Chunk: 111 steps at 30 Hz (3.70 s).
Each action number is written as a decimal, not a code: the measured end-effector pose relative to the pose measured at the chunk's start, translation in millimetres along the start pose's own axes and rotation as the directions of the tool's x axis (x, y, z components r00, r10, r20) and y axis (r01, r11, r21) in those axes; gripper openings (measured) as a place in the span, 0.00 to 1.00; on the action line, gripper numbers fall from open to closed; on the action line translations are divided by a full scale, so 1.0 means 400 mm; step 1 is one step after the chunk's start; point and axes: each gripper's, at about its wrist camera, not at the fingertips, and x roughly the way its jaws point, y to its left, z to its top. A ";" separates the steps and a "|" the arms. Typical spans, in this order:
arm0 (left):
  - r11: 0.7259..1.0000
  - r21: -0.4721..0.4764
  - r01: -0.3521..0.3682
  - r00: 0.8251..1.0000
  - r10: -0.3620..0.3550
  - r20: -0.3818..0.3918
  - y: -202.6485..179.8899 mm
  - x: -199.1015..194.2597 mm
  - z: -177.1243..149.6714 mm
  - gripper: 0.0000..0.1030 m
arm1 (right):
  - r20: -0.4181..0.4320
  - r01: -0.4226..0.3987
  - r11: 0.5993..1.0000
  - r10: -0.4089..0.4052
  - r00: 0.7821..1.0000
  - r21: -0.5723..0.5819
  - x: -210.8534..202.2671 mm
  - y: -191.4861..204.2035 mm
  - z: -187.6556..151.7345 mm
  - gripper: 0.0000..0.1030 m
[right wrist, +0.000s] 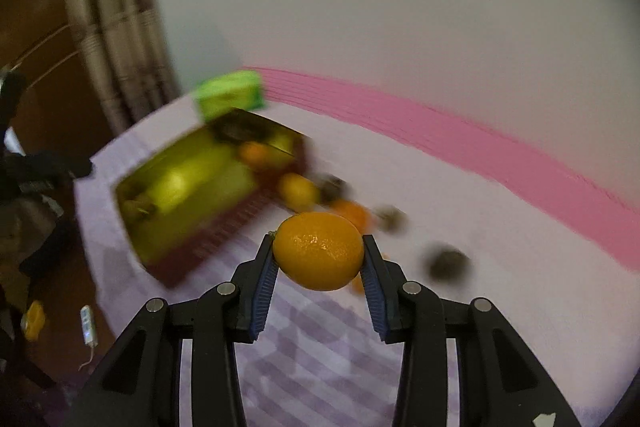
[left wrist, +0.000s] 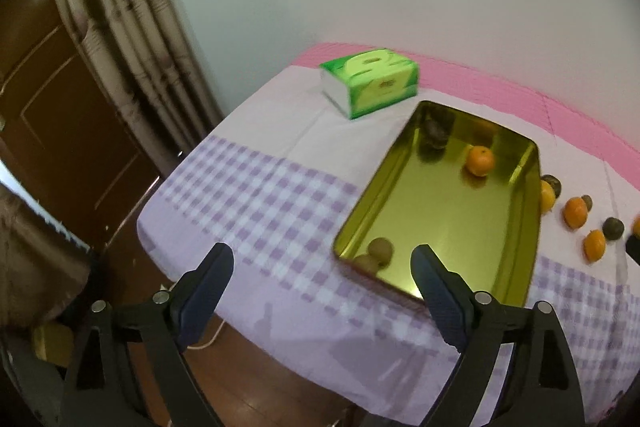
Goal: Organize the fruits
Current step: 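Carry the kumquat into the tin with the right gripper and release, then move both open grippers back toward the remaining fruit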
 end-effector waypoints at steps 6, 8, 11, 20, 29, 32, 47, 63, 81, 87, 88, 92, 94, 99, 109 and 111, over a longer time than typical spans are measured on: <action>0.999 -0.034 -0.035 0.999 0.035 0.000 0.039 0.036 0.000 0.88 | -0.038 -0.115 0.989 0.112 0.993 -0.094 0.109 0.154 0.127 0.36; 0.998 -0.045 -0.035 0.999 0.035 0.002 0.049 0.040 0.002 0.88 | -0.072 -0.139 0.986 0.133 0.989 -0.093 0.156 0.180 0.155 0.36; 0.998 -0.069 -0.008 1.000 0.008 -0.001 0.065 0.043 0.006 0.88 | -0.117 -0.162 0.984 0.152 0.981 -0.080 0.220 0.203 0.179 0.36; 0.985 -0.112 0.132 0.991 -0.128 0.040 0.098 0.018 0.017 0.88 | -0.198 -0.175 0.974 0.146 0.969 -0.142 0.363 0.309 0.213 0.36; 0.953 -0.183 0.240 0.971 -0.236 0.045 0.135 0.025 0.034 0.88 | -0.223 -0.192 0.970 0.157 0.962 -0.147 0.423 0.313 0.223 0.36; 0.936 -0.290 0.201 0.979 -0.181 0.096 0.200 0.013 0.040 0.88 | -0.225 -0.195 0.972 0.163 0.961 -0.129 0.435 0.302 0.224 0.36; 0.979 -0.181 0.094 0.995 -0.085 0.056 0.145 0.030 0.033 0.88 | -0.283 -0.196 0.971 0.151 0.947 -0.136 0.504 0.345 0.221 0.37; 0.993 -0.086 0.082 0.996 -0.078 0.044 0.088 0.029 0.024 0.88 | -0.110 -0.216 0.975 0.210 0.972 -0.043 0.368 0.316 0.257 0.45; 0.997 0.043 0.060 0.994 -0.064 0.085 0.006 -0.008 0.004 0.88 | -0.016 -0.036 0.999 0.036 0.999 -0.005 0.103 0.114 0.022 0.60; 0.996 0.068 0.050 0.994 -0.056 0.096 -0.013 -0.017 0.000 0.88 | -0.061 0.097 0.985 -0.089 0.994 0.146 0.070 -0.059 -0.059 0.62; 0.996 0.072 0.048 0.994 -0.055 0.096 -0.016 -0.017 -0.001 0.88 | -0.072 0.121 0.978 -0.110 0.991 0.170 0.065 -0.089 -0.075 0.62; 0.995 0.087 0.042 0.994 -0.050 0.098 -0.028 -0.018 -0.005 0.88 | -0.101 0.199 0.948 -0.178 0.979 0.247 0.048 -0.188 -0.128 0.63; 0.995 0.097 0.039 0.994 -0.048 0.098 -0.034 -0.018 -0.008 0.88 | -0.118 0.244 0.930 -0.219 0.969 0.274 0.036 -0.233 -0.155 0.65; 0.991 0.134 0.029 0.995 -0.042 0.091 -0.058 -0.012 -0.018 0.88 | -0.150 0.321 0.888 -0.286 0.946 0.330 0.015 -0.324 -0.211 0.65; 0.931 0.328 0.160 0.973 -0.205 0.107 -0.157 -0.051 -0.054 0.88 | -0.204 0.417 0.830 -0.366 0.908 0.369 0.012 -0.424 -0.296 0.67; 0.895 0.388 0.219 0.956 -0.276 0.096 -0.189 -0.070 -0.064 0.88 | -0.197 0.422 0.828 -0.374 0.906 0.370 0.007 -0.432 -0.304 0.69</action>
